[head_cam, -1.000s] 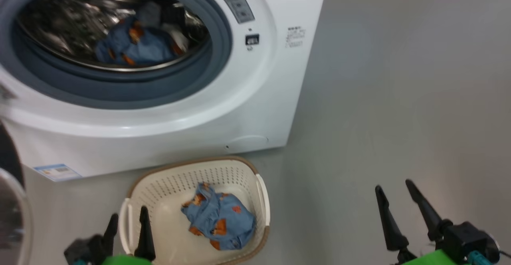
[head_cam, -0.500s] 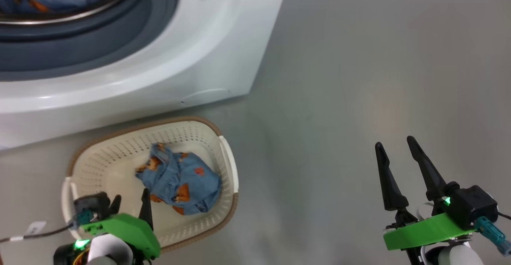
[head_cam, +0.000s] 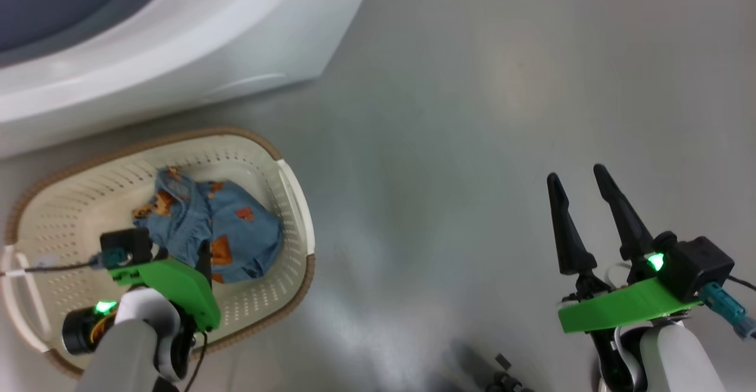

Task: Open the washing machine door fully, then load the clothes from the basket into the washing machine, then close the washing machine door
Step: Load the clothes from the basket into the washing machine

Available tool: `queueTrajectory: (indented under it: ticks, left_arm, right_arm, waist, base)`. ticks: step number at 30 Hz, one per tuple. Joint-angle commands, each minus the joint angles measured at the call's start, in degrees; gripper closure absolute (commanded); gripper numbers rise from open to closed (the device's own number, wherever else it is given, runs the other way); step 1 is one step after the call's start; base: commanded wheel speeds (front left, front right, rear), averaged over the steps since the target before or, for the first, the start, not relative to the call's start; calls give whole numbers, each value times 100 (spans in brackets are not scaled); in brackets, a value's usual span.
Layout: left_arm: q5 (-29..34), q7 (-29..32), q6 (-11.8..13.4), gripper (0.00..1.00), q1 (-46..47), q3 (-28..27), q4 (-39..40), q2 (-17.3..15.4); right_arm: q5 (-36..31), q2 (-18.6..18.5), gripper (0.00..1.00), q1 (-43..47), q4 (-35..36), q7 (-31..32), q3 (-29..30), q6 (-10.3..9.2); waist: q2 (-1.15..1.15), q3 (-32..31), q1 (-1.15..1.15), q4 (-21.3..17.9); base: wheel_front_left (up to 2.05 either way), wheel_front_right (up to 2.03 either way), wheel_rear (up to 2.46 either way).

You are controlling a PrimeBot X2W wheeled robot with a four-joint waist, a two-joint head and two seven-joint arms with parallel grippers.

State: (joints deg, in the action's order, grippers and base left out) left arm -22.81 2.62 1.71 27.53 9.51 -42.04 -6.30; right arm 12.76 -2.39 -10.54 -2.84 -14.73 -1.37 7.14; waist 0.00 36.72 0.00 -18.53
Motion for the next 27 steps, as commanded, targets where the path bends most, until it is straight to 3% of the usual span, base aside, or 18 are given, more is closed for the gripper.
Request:
queueTrajectory:
  ticks: [1, 13, 27]
  left_arm:
    - [-44, 29, 8, 0, 88, -171, -39, -122]
    - [-108, 307, -48, 0, 846, -122, -968, -242]
    - [-10, 166, 20, 0, 1505, -27, -1696, -507]
  right_arm:
    - [64, -49, 0, -30, 124, -27, -144, 35]
    - [278, -49, 0, -277, 209, -27, -312, 35]
    - [428, -49, 0, -310, 359, -27, -442, 35]
  waist:
    - [0, 393, 0, -165]
    - [0, 941, 0, -420]
    - [0, 1498, 0, -685]
  base:
    - [0, 0, 0]
    - [0, 0, 0]
    - [0, 0, 0]
